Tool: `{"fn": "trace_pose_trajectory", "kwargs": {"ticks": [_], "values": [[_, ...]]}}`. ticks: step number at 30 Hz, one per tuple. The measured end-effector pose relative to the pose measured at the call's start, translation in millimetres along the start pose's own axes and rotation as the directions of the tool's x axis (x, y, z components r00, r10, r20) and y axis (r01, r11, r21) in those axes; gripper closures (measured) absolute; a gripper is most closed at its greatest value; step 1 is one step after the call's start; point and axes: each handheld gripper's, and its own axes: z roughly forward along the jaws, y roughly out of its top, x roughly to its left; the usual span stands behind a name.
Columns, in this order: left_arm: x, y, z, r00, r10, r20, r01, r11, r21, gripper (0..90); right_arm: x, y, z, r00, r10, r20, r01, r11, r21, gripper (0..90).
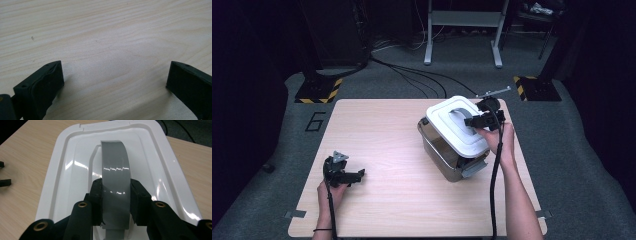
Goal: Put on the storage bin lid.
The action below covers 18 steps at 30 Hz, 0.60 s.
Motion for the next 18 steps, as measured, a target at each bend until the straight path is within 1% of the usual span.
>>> {"fn": "trace_pose_trajectory", "kwargs": {"ticks": [1, 2, 3, 7, 12, 18], "values": [[0.0, 0.0, 0.0, 1.0, 0.0, 0.0, 0.0, 1.0, 0.0, 1.0, 2.8, -0.7, 4.6, 1.0, 0.007, -0.003, -0.007, 1.0, 0.016, 67.1], [0.0, 0.0, 0.0, 1.0, 0.0, 0.0, 0.0, 1.0, 0.0, 1.0, 2.8, -0.7, 4.6, 1.0, 0.007, -0.003, -0.007, 1.0, 0.016, 67.1], [0.0, 0.0, 0.0, 1.0, 0.0, 0.001, 0.0, 1.0, 0.0, 1.0, 5.8, -1.7, 10.3, 1.0, 0.004, -0.007, -0.004, 0.999, 0.031, 67.0], [0.0, 0.0, 0.0, 1.0, 0.0, 0.001, 0.0, 1.0, 0.0, 1.0, 11.9, -3.6, 16.9, 0.9999, 0.0, -0.012, 0.0, 0.999, 0.054, 67.0], [0.0, 0.0, 0.0, 1.0, 0.0, 0.0, 0.0, 1.0, 0.0, 1.0, 17.4, -5.1, 20.9, 0.9999, -0.003, -0.014, 0.003, 0.998, 0.068, 67.0], [0.0, 0.0, 0.0, 1.0, 0.0, 0.0, 0.0, 1.0, 0.0, 1.0, 21.2, -6.7, 20.1, 0.9998, -0.005, -0.017, 0.007, 0.998, 0.07, 66.9]]}}
